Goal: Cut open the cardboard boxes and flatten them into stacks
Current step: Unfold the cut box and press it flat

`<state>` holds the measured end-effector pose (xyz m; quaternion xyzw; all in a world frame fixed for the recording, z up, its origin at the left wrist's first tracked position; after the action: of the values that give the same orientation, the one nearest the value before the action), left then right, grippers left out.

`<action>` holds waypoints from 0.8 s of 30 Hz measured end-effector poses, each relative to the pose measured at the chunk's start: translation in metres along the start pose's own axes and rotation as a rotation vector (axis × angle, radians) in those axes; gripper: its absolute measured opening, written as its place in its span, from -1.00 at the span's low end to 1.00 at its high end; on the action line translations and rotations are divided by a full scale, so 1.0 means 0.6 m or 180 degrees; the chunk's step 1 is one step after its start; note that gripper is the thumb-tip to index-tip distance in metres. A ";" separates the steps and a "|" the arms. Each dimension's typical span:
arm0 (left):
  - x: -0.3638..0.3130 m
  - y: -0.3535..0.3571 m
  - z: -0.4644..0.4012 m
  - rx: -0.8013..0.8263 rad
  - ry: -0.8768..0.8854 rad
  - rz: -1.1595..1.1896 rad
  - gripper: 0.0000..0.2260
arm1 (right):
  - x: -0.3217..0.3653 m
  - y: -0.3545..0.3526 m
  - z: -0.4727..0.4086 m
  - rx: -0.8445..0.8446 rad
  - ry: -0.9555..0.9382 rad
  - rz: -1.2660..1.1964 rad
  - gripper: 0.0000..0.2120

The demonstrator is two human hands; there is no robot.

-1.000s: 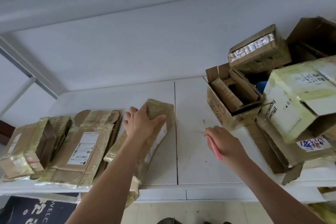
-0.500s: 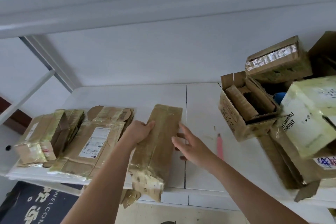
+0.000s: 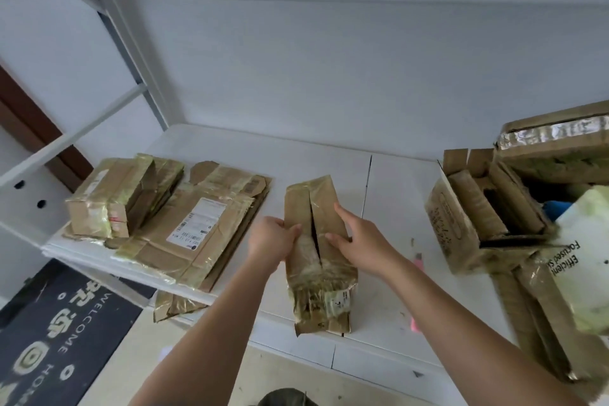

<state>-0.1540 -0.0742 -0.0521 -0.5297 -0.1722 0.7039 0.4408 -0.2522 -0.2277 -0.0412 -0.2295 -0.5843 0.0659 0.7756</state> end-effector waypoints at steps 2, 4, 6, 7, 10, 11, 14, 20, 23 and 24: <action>-0.006 0.004 -0.001 -0.0144 0.0135 -0.0257 -0.74 | -0.013 -0.007 0.000 -0.0003 0.0056 -0.0032 -0.30; -0.018 0.020 -0.001 -0.0159 0.0315 -0.0310 -0.73 | -0.039 -0.022 0.013 -0.0048 0.0167 -0.0189 -0.32; -0.031 0.043 0.002 -0.0143 0.0509 -0.0281 -0.75 | -0.070 -0.032 0.032 -0.0190 0.0279 -0.0448 -0.35; -0.036 0.050 0.004 -0.0180 0.0588 -0.0367 -0.75 | -0.081 -0.033 0.039 -0.0277 0.0316 -0.0537 -0.37; -0.022 0.054 -0.006 -0.0232 0.0486 -0.0491 -0.75 | -0.072 -0.023 0.028 -0.0328 0.0274 -0.0252 -0.38; -0.008 0.058 -0.012 -0.0044 0.0377 -0.0200 -0.75 | -0.062 -0.018 0.023 -0.0317 0.0256 -0.0086 -0.37; 0.030 0.084 -0.010 0.0859 -0.0003 0.0821 -0.69 | -0.039 -0.012 0.016 -0.0319 0.0231 0.0333 -0.35; 0.033 0.077 -0.011 0.0728 0.0072 0.1084 -0.74 | -0.013 0.012 0.015 -0.0306 0.0130 0.1053 -0.13; 0.031 0.075 -0.014 0.0681 0.0091 0.0990 -0.79 | -0.009 0.023 0.011 -0.0300 0.0271 0.1339 -0.01; 0.031 0.074 -0.015 0.0651 0.0101 0.0957 -0.79 | -0.007 0.024 0.010 -0.0315 0.0301 0.1393 -0.02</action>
<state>-0.1663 -0.0855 -0.0981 -0.5129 -0.0116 0.7673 0.3848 -0.2567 -0.2150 -0.0500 -0.3914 -0.4862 0.1930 0.7571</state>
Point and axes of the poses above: each hand's wrist, its own z-axis away from the middle knuckle, its own y-axis out of the palm, x = y × z, the point moved 8 cm from there along -z, towards the middle knuckle, and after that the axes turned 12 degrees about -z, right-handed, at the moved point
